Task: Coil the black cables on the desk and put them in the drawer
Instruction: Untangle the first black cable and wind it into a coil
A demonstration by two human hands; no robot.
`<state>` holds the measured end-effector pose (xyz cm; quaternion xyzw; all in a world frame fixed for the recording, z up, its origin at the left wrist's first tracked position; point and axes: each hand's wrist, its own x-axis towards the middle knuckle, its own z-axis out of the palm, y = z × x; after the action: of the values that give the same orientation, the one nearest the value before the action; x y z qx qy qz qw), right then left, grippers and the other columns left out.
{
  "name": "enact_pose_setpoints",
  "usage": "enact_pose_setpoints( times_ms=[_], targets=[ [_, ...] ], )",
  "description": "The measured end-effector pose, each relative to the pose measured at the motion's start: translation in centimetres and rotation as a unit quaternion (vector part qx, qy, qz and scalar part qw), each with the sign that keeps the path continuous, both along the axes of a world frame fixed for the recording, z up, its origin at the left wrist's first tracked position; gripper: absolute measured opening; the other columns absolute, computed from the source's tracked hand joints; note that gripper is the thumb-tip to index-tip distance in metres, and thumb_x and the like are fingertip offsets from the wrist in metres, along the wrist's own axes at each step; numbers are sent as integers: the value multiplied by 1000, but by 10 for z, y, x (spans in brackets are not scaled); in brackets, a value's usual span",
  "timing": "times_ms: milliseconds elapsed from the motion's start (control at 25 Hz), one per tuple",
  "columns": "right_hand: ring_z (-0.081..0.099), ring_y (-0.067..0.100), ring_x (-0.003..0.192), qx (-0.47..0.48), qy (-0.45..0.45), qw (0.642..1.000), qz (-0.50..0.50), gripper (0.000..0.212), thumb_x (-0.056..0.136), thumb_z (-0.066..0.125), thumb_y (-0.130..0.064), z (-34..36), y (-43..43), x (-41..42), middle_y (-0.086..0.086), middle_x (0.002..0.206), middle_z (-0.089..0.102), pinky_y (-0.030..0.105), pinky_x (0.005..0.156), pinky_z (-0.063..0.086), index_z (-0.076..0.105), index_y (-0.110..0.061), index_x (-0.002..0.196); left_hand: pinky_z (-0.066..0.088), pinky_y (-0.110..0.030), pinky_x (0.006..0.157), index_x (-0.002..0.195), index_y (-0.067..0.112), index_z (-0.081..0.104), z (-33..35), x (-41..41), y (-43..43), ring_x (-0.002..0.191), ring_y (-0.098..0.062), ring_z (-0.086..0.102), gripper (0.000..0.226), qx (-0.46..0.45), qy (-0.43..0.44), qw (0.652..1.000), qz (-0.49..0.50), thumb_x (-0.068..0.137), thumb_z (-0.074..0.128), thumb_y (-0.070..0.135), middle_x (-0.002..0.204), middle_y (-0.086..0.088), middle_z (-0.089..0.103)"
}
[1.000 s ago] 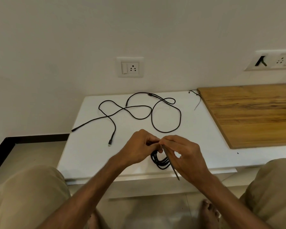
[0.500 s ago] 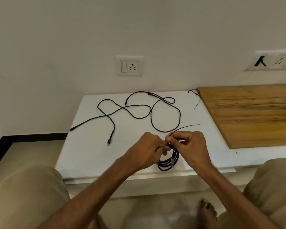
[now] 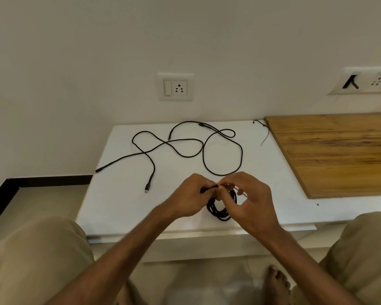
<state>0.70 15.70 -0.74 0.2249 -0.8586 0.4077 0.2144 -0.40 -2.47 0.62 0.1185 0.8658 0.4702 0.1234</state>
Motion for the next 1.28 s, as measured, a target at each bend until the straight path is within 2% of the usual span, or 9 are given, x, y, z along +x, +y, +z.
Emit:
enact_pose_setpoints(
  times_ms=[120,320,440,560,760,920,1000,1120,1280],
  targets=[
    [68,11,85,51,44,998,14,12,83,79,-11,-3,2,-1,-4,92,75,29,77,56,77,-14,94,46,-23,58,93,13,80,2,-2,-7,52,-9,52,26,33,-5,999,4,103,58,23,64,2,67],
    [70,10,83,52,51,997,18,17,78,81,-5,-5,2,-1,-6,90,76,29,74,57,78,-15,91,45,-9,58,116,12,77,7,-3,-13,61,2,63,22,43,5,999,11,100,62,16,86,-4,78],
    [70,6,80,10,24,999,20,18,78,80,-2,-5,1,0,-10,89,77,27,70,58,76,-16,88,55,-17,73,116,13,77,10,-5,-17,76,-4,69,22,66,-21,998,8,98,65,19,89,1,78],
    [72,4,83,-12,13,1000,22,18,78,79,0,-6,0,0,-13,94,76,25,70,60,76,-15,89,59,-28,88,109,13,79,10,-8,-21,79,-7,68,21,105,-58,993,26,99,64,24,90,-1,78],
    [70,6,84,-15,-5,999,42,16,81,77,0,-7,0,-1,-13,93,74,26,69,59,74,-14,88,58,-28,88,104,7,78,11,-5,-22,79,-10,69,24,148,-100,983,39,101,61,23,79,6,76],
    [70,2,86,-43,-28,997,59,17,84,77,0,-4,0,1,-21,93,70,20,71,59,75,-15,91,59,-29,82,97,11,81,7,-6,-19,71,-6,69,21,69,-29,996,50,100,63,22,74,9,75],
    [70,3,86,-56,-41,997,41,16,85,77,1,-2,0,0,-23,91,70,19,72,59,75,-14,90,55,-20,73,91,14,82,6,-5,-16,66,-2,67,22,14,29,999,42,99,63,22,69,14,72],
    [71,7,84,-65,-42,997,25,14,86,75,2,1,3,-4,-13,88,74,22,72,59,75,-12,90,46,-5,69,89,15,82,6,-2,-7,69,6,65,22,-34,95,994,31,99,62,20,74,15,73],
    [71,6,84,-69,-56,996,17,10,88,75,-1,5,4,-8,-9,84,74,22,74,60,75,-10,90,46,-9,63,84,12,80,1,-1,4,61,1,62,23,-71,143,986,45,97,60,13,72,10,71]
  ],
)
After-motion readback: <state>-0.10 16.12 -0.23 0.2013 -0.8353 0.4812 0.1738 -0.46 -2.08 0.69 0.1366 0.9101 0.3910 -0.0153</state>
